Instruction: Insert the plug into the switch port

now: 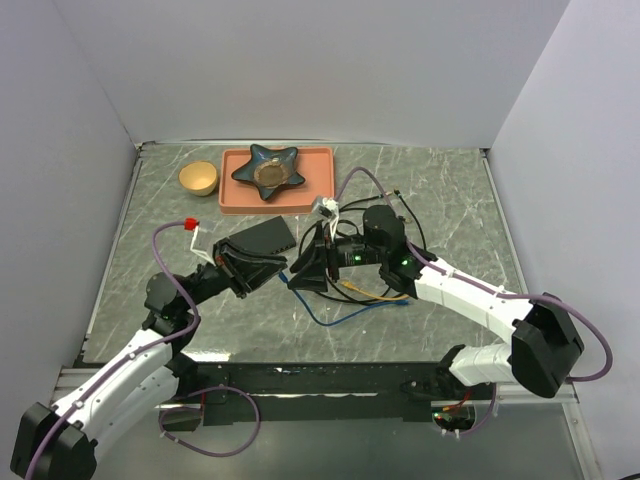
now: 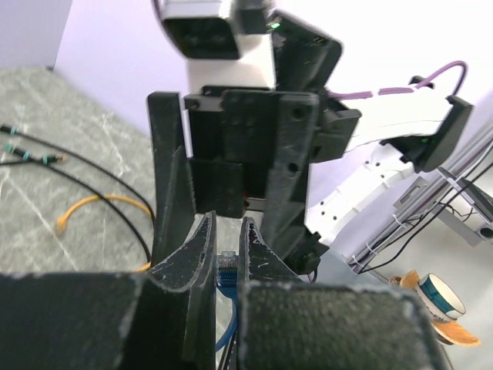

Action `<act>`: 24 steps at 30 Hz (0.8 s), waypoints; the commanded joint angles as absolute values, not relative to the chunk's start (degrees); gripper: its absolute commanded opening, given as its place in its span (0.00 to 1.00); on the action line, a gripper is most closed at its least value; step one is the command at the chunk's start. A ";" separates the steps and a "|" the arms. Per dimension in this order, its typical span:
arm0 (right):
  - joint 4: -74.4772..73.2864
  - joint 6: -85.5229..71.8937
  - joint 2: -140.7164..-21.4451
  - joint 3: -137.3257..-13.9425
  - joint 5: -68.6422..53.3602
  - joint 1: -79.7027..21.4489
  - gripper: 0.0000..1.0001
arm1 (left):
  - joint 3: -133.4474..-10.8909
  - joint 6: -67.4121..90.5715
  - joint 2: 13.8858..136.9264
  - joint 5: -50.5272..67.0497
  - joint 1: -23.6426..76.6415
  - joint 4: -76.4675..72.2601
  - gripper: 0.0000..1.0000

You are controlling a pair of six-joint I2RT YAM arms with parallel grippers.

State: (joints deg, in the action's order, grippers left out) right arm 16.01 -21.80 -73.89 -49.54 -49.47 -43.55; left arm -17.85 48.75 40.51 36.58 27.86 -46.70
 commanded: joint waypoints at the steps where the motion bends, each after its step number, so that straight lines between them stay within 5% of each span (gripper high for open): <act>1: 25.21 -25.57 -73.48 -49.22 -51.86 -43.24 0.65 | -17.67 47.46 38.59 35.95 28.12 -49.75 0.01; 17: 29.98 -29.97 -74.97 -48.95 -54.58 -44.29 0.58 | -18.11 47.20 38.41 33.40 28.39 -47.38 0.02; 24: 28.21 -30.06 -75.32 -49.83 -53.26 -44.47 0.40 | -18.28 47.37 38.76 33.48 28.48 -47.28 0.01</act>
State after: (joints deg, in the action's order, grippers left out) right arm 27.35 -30.44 -76.07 -48.42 -53.60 -44.03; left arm -17.85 48.49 39.18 34.13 28.03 -45.52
